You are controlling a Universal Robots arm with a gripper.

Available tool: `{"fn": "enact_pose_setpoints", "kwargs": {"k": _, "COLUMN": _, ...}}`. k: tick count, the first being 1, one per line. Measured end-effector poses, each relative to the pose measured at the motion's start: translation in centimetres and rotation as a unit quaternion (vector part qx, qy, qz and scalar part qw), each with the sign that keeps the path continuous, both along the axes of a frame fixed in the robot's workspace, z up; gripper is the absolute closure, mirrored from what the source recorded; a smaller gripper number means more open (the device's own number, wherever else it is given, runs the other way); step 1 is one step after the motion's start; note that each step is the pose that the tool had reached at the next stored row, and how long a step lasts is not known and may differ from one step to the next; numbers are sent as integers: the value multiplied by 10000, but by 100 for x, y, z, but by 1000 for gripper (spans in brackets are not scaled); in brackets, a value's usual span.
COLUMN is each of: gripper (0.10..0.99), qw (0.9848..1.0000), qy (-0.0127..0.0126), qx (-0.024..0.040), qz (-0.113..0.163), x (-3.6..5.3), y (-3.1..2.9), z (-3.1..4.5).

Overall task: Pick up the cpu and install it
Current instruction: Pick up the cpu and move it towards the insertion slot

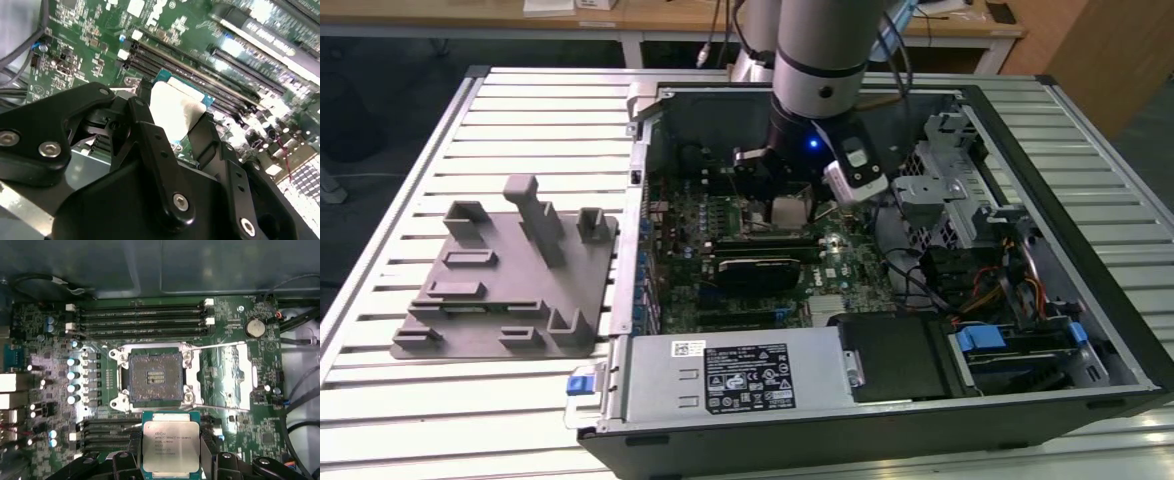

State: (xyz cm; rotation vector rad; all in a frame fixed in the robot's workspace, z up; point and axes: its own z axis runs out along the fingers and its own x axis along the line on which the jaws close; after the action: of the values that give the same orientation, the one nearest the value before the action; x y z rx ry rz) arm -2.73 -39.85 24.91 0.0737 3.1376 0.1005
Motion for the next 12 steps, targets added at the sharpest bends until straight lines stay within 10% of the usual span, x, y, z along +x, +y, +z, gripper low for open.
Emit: {"fn": "enact_pose_setpoints", "kwargs": {"k": 12, "gripper": 541, "qw": 9999, "qy": 1, "qx": -129, "qz": 0, "x": 0, "y": 252, "z": -161}}
